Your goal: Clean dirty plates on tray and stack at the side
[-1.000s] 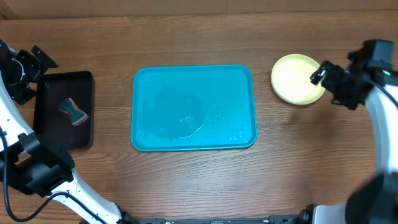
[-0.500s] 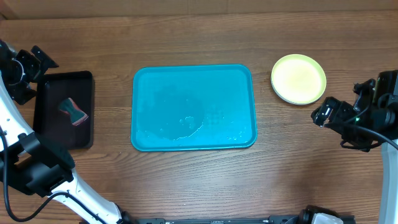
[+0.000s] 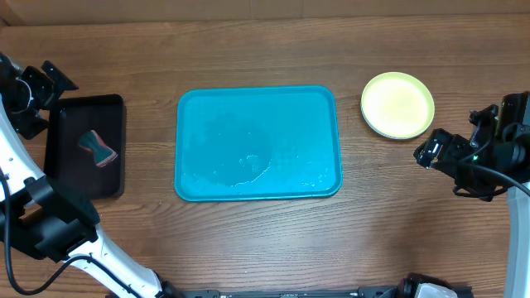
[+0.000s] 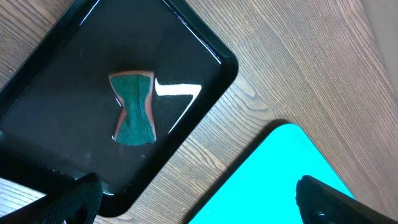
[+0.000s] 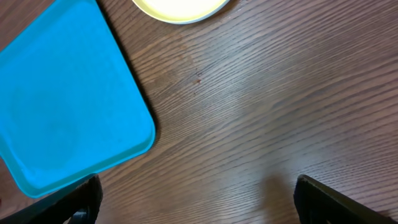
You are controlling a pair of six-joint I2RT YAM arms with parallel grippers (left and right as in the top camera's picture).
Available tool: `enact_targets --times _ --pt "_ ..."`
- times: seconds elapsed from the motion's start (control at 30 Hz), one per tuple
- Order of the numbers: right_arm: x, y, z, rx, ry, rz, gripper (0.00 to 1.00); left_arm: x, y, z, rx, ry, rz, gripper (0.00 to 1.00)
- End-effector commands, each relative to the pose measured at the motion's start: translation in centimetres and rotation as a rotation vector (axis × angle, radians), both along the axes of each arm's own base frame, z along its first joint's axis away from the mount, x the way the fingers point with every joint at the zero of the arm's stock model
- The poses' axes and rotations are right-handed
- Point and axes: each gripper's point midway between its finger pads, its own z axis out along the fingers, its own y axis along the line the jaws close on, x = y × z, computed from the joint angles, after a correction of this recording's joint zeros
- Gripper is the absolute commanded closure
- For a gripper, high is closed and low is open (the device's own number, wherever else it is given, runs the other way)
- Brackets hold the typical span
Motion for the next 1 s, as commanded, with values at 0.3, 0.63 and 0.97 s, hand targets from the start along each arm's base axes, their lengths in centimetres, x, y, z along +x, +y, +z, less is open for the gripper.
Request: enact_targets --times 0.3,0.63,0.97 --pt "2.1 7.1 3.6 -0.055 -0.442 0.294 0.00 0.2 -0.5 0.9 0.002 -0.022 -0.008 0.00" --pt "-3.1 7.8 -2.0 -0.089 -0.668 0.322 0.00 0.2 -0.5 0.9 0.002 -0.022 -0.008 0.00" --pt "-2.9 6.8 -5.5 -0.082 -0.869 0.217 0.00 0.2 -0.5 0.9 0.002 -0.022 -0.008 0.00"
